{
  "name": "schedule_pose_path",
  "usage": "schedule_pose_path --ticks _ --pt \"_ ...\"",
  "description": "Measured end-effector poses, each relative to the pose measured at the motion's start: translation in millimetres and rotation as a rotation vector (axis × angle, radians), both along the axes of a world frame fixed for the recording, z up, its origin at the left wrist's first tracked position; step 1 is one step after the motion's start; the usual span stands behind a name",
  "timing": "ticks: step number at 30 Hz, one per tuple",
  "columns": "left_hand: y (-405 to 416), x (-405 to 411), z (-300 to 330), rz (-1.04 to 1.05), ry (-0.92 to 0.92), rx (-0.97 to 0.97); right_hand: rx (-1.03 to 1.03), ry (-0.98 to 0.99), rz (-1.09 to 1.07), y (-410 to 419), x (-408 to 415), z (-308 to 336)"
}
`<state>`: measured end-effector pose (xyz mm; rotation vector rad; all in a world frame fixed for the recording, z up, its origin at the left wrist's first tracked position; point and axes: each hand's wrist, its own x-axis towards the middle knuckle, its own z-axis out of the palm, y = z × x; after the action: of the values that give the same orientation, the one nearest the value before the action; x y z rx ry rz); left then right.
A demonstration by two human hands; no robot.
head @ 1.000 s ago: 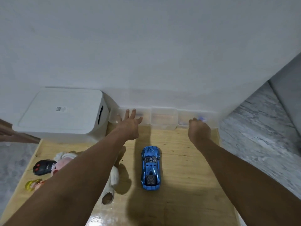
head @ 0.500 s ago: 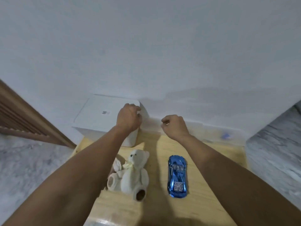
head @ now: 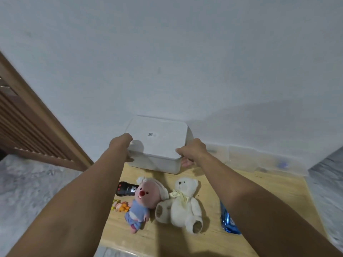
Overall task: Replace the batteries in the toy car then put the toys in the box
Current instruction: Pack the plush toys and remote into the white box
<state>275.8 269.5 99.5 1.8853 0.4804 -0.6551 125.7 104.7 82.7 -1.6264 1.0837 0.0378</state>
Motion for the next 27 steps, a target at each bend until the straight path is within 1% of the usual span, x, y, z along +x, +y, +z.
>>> schedule_pose_path --ticks 1,2,4,6,11,15,17,19,21,25,27 --pt "2 0 1 0.063 0.050 -0.135 0.000 0.006 -0.011 2 2 -1" --pt "2 0 2 0.097 0.064 -0.203 0.002 0.012 -0.023 3 4 -2" --pt "3 1 2 0.129 0.051 -0.274 0.006 0.026 -0.049 6 8 -2" --pt "6 2 -2 0.166 0.047 -0.293 0.018 0.038 -0.067 7 11 0" --pt "7 -1 1 0.192 0.005 -0.295 0.038 0.064 -0.070 9 16 11" --pt "6 12 -2 0.140 0.051 -0.287 0.062 0.009 -0.112 10 16 24" --pt "2 16 -3 0.126 -0.022 -0.211 0.097 -0.054 -0.153 10 15 28" --pt "2 20 1 0.181 -0.109 -0.131 0.118 -0.126 -0.207 8 14 32" --pt "3 20 10 0.185 -0.180 -0.087 0.126 -0.186 -0.248 7 14 36" --pt "5 10 29 0.196 -0.277 -0.137 0.125 -0.267 -0.278 9 12 45" --pt "4 6 35 0.220 -0.320 -0.129 0.117 -0.286 -0.270 9 10 48"
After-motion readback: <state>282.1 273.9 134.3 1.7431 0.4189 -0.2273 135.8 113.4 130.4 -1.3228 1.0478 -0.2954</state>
